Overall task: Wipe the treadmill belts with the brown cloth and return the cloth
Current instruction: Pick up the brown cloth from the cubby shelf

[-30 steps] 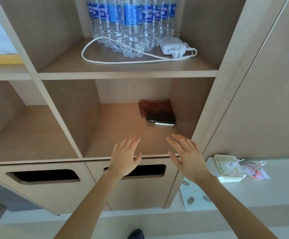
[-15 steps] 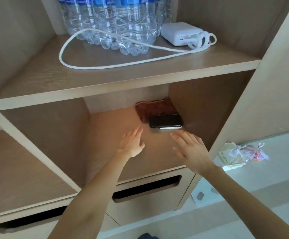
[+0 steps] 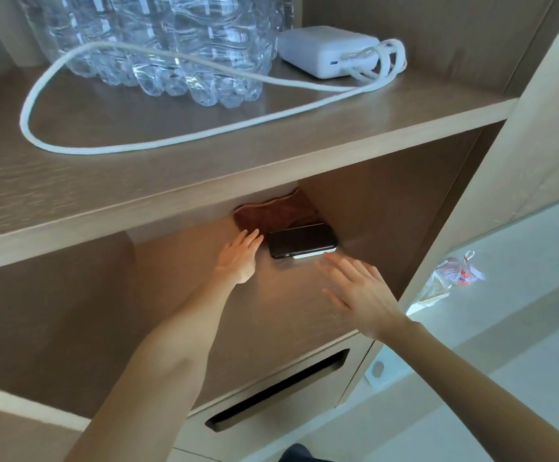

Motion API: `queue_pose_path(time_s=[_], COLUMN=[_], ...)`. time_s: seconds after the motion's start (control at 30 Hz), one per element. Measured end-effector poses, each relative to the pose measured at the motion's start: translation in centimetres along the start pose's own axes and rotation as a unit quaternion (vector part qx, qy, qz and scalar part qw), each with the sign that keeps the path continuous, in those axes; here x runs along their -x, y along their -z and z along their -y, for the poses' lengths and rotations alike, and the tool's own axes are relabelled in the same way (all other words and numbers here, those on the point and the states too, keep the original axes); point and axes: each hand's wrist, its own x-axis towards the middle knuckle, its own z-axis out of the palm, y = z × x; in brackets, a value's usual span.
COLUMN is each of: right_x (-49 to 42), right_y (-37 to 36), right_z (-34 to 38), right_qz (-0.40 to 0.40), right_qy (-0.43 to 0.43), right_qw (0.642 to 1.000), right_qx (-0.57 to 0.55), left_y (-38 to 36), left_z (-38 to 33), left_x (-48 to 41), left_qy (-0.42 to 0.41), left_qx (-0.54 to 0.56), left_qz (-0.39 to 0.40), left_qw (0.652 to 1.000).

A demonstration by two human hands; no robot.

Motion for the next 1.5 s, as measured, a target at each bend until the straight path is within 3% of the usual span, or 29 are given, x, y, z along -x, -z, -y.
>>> queue_pose_path(time_s=[0.13,0.27,0.73,1.0,1.17,1.27,1.37,1.5], right_x=[0.3,0.6,-0.8,-1.3,-2.4,-4.2,-6.2,-5.9], right_y=[0.0,0.2,-1.0,-3.6,-4.6,-5.0,-6.1,-8.6], right_z=[-0.8,-1.0,0.4,3.3,4.2,5.2,6.7,7.8], right_qz=[0.008,0.022,0.054,0.095,0.096,0.068,0.101,0.169], right_qy=[-0.002,0.010,0.086,0.148,0.161,0.177,0.200,0.148], right_qw=[1.000,1.000,0.994,0.984,0.981,0.980,0.974,0.974], right_qx=[-0.005,-0.007,-0.032,-0.029,-0.050,-0.057,-0.034,-0.030], left_y=[0.1,0.1,-1.9,-2.3,-2.1,-1.5,-2.8,-4.1], left_z=[-0.5,-1.9,-4.4,-8.5,-7.4,-5.3,-3.8,-4.3], left_x=[-1.6,-1.2,14.0,22.3,22.5,20.4,19.7,20.6], left_qy=[-0.024,-0.008,0.154,0.126,0.125,0.149,0.175,0.189], left_qx=[0.031,-0.010,0.098,0.051,0.065,0.090,0.079,0.087], left_qz=[-0.067,-0.115,-0.128,-0.210,-0.243,-0.181,-0.092,-0.102], left_qw=[0.997,0.993,0.975,0.968,0.960,0.968,0.977,0.973])
